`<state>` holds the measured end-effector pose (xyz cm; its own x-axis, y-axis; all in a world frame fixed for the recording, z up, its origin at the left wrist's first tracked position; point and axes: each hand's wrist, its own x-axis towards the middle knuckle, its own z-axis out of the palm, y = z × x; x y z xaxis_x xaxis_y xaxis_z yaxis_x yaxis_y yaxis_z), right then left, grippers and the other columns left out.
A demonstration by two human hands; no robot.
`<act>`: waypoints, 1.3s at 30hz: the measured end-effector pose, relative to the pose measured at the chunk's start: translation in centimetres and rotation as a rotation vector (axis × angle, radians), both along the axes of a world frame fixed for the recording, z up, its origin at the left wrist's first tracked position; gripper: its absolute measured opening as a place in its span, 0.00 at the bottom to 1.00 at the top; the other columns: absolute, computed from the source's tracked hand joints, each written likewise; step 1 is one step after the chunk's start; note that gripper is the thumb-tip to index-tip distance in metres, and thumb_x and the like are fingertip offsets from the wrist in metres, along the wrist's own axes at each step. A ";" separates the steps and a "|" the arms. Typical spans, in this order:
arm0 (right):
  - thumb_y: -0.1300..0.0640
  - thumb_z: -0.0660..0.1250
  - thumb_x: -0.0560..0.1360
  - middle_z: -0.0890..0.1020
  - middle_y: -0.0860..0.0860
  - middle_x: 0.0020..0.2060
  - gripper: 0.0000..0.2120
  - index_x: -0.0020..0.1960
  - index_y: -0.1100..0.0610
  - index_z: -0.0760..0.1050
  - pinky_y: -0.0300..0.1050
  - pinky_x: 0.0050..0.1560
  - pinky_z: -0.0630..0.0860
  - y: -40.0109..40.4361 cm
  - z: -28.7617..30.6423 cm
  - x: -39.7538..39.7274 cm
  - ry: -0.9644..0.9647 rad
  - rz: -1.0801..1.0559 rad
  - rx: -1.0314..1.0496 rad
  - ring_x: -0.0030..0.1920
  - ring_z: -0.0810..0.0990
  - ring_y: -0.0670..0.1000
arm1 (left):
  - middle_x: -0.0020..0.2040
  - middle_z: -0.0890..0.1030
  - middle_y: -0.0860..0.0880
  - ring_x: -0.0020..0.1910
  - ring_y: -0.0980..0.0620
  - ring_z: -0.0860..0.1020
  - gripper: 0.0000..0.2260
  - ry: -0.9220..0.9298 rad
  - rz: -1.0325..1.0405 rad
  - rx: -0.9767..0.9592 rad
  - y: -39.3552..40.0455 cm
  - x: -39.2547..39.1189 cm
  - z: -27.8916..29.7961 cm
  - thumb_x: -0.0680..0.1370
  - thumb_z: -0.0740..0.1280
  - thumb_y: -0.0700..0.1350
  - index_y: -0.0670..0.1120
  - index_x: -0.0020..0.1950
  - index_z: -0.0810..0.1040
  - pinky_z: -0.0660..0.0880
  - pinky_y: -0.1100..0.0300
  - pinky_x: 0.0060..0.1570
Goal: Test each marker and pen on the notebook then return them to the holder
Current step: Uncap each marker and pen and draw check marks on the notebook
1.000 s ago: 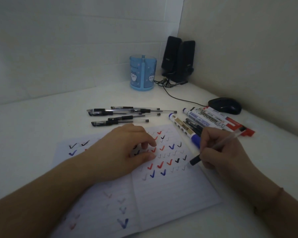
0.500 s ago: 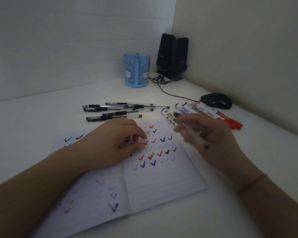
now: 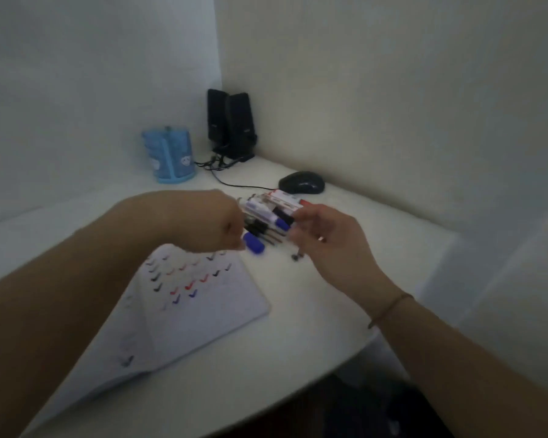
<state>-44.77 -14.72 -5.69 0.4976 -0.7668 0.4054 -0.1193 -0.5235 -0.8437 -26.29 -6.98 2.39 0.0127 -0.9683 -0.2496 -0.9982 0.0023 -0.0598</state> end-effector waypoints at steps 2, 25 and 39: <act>0.60 0.73 0.70 0.83 0.49 0.36 0.06 0.43 0.51 0.79 0.38 0.38 0.76 -1.0 0.1 -5.3 -0.043 -0.199 -0.033 0.35 0.80 0.45 | 0.43 0.78 0.56 0.40 0.56 0.76 0.08 0.172 -0.160 -0.211 -2.0 -3.9 -0.5 0.77 0.62 0.57 0.56 0.49 0.78 0.75 0.58 0.44; 0.55 0.71 0.72 0.82 0.49 0.38 0.03 0.43 0.49 0.78 0.43 0.41 0.74 -0.5 -18.7 -31.7 0.514 -0.592 0.250 0.39 0.79 0.47 | 0.49 0.78 0.55 0.49 0.51 0.76 0.10 0.224 -0.912 -0.355 -5.0 -22.2 -13.1 0.77 0.61 0.55 0.54 0.52 0.76 0.73 0.52 0.46; 0.61 0.71 0.72 0.79 0.44 0.30 0.06 0.40 0.51 0.80 0.27 0.31 0.67 -1.9 -5.2 -17.6 0.105 -0.456 -0.042 0.30 0.75 0.44 | 0.55 0.78 0.56 0.53 0.53 0.76 0.14 0.127 -0.415 -0.503 -4.0 -10.2 -4.7 0.77 0.60 0.59 0.56 0.58 0.76 0.73 0.57 0.50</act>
